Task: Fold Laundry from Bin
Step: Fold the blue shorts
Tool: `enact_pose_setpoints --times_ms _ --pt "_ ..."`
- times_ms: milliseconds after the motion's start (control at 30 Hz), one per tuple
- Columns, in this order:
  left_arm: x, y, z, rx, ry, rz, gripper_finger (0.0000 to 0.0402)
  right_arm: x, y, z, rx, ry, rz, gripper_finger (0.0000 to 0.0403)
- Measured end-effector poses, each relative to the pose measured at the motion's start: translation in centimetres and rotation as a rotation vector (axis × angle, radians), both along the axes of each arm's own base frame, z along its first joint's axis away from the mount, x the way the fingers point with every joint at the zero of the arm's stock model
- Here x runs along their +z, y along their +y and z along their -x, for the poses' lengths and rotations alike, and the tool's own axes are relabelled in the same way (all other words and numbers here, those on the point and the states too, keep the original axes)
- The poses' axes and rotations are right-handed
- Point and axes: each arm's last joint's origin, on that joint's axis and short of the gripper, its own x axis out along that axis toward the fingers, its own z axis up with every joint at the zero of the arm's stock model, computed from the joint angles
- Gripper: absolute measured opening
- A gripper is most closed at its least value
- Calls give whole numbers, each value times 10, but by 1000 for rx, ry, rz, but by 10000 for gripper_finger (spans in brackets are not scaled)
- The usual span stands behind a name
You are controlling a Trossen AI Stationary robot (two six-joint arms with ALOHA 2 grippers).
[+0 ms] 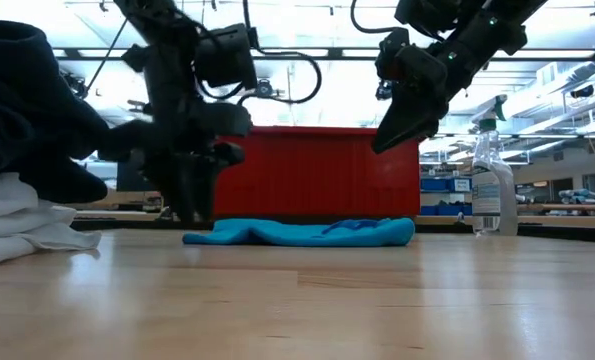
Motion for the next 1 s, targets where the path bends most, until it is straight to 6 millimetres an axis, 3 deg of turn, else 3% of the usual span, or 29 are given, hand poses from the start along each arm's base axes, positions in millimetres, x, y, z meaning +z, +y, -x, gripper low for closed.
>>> enact_pose_setpoints --times_ms 200,533,633,800,1000 --pt "4 0 -4 -93 -19 -31 157 1 0 -1 0 -13 1 121" --pt "-23 0 5 -129 -5 -31 154 3 3 -3 20 -41 -3 121" --pt "-24 -1 5 -116 -8 -24 126 4 5 -4 116 -55 -34 121" --pt "-21 0 3 -89 -13 -26 17 1 11 -4 323 -41 -39 121" --pt "-17 2 1 -35 -6 -6 11 -40 14 1 372 24 -70 146"
